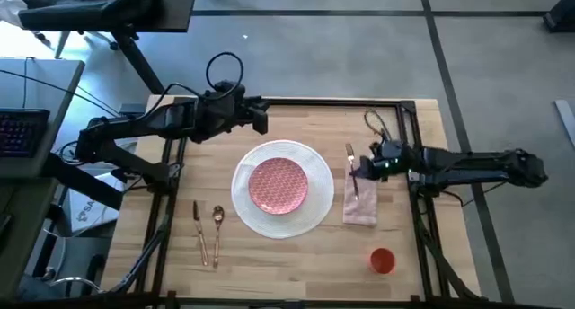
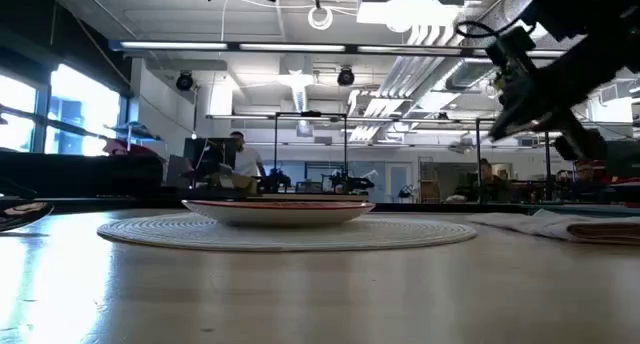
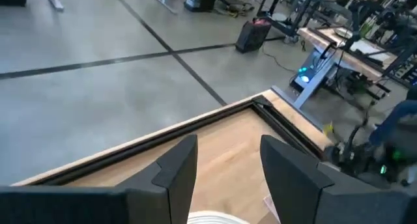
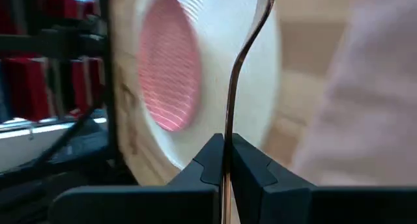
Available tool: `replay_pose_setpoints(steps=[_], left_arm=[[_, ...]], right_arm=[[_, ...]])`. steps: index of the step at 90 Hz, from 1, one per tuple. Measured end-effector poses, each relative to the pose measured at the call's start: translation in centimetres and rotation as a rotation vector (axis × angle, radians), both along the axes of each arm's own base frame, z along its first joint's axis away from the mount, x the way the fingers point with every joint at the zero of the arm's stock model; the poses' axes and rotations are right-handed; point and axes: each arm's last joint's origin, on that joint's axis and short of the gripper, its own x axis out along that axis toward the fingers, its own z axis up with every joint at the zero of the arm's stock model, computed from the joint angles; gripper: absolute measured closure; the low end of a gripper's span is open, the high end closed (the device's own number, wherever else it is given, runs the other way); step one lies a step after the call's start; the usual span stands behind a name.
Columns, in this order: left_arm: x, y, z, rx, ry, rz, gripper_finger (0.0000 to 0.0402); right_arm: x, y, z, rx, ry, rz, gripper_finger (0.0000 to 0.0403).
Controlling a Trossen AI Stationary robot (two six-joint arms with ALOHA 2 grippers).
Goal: Set table place
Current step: Put the fork on top of the pink napkin
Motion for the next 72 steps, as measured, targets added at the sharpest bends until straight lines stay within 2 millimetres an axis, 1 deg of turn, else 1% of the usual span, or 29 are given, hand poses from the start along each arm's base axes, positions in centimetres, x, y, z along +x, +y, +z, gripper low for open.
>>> replay_pose_setpoints(steps=[11,22,41,50,57,72], left_arm=[[0.4,0.0,-0.3,-0.01,0.01,-0.001,0.0252],[0.6,0.0,-0.5,-0.013,0.016,-0.007,0.0252],[0.7,0.0,-0.6,-0.024,0.006,-0.001,0.0252],[0.7,0.0,-0.6,-0.024,0.006,0.0,0.0252],[0.7,0.0,-0.6,-0.024,0.007,0.001,0.0252],[0.7,0.0,-0.6,-0.023,0.006,0.001,0.0252]], right_arm=[[-0.4,0.7,-1.3,0.039,0.042,-0.049,0.0403],[-0.7,1.4,-2.2,0.078,0.064,-0.042,0.0403],[-0.8,2.4,-2.5,0.084,0.077,-0.085,0.0403],[-1.1,2.8,-2.9,0.089,0.12,-0.103,0.0403],[-1.3,2.9,-3.2,0.092,0.167,-0.113,0.0403],[-1.3,3.0,-3.5,0.082,0.192,-0.125,0.0403]])
